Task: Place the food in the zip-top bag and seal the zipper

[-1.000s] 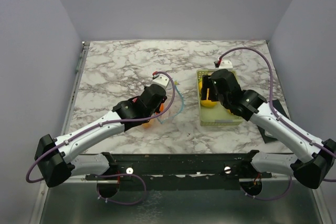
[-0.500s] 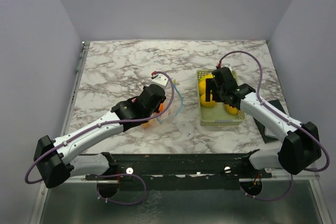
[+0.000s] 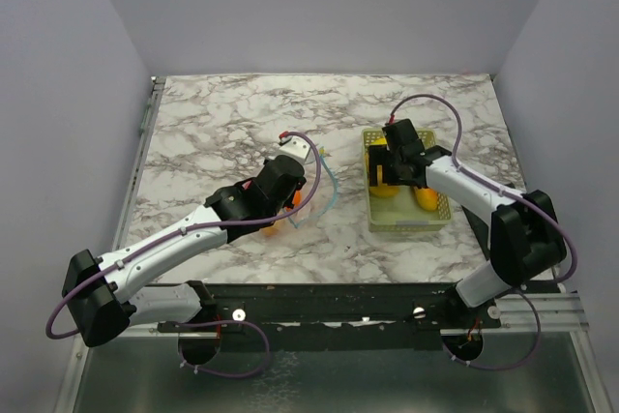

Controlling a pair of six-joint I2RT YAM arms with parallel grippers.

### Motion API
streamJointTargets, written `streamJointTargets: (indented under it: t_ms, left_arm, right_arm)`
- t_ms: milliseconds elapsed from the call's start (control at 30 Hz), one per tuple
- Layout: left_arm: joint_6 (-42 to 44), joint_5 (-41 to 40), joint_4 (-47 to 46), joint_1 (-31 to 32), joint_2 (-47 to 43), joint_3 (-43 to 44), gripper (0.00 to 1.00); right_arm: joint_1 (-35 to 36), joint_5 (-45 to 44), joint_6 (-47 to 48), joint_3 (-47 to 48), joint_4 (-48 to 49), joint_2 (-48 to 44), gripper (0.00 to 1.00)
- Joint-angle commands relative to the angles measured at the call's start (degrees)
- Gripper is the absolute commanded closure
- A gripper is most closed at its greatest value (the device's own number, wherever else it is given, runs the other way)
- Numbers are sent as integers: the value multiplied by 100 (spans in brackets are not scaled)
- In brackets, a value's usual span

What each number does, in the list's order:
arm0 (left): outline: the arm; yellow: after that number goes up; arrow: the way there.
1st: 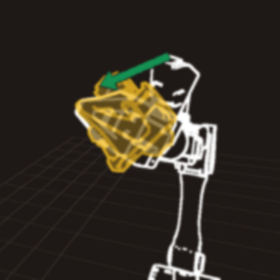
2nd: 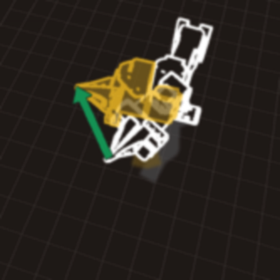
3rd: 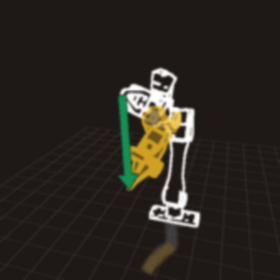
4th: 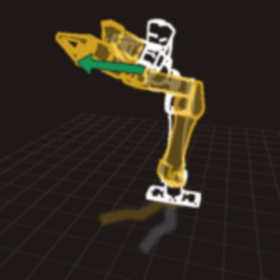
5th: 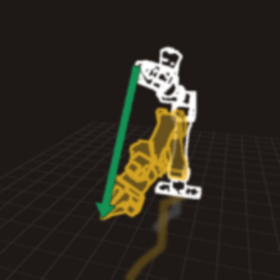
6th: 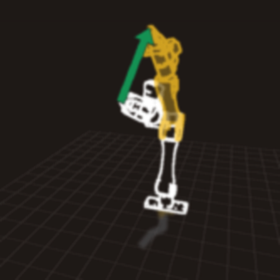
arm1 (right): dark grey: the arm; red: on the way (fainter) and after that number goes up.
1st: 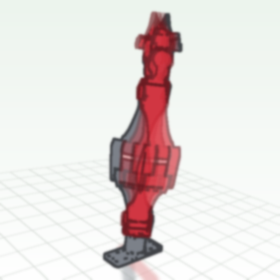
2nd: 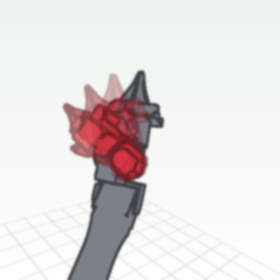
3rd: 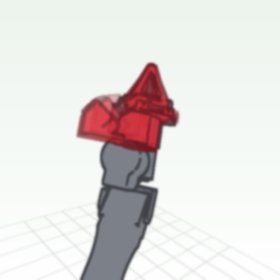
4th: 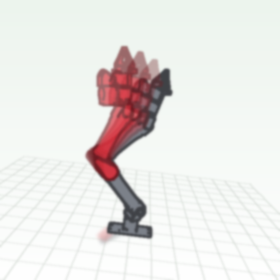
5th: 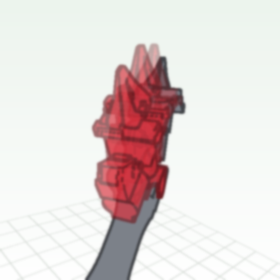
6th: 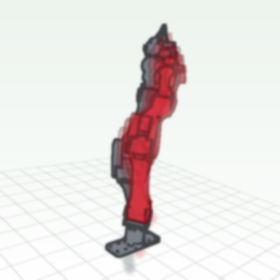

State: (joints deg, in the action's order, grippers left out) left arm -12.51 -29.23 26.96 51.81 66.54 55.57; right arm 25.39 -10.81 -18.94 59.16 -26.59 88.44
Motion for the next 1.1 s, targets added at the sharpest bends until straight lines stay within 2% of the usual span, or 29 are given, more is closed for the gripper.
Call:
streamJointTargets:
  t_ms: [0, 367, 567, 767, 967, 1067]
  left_arm:
    - [70, -140, -44, -32, 15, -68, 100]
    - [87, -130, -40, -38, 65, -73, 100]
    - [93, -118, -42, -33, 97, -64, 100]
    - [95, -103, -33, -37, 130, -64, 100]
    - [92, -109, -24, -36, 154, -68, 100]
    - [82, -100, -24, -34, 166, -64, 100]
  right_arm:
    - [-57, 350, 257, 281, 299, 226, 11]
    - [-84, 249, 322, 362, 329, 755, 9]
    - [-80, 170, 258, 134, 308, 637, 18]
    - [-81, 105, 133, -66, 239, 529, 39]
    - [-78, -45, -73, -298, 127, 192, 74]
    - [-83, -71, -155, -373, 31, -61, 84]
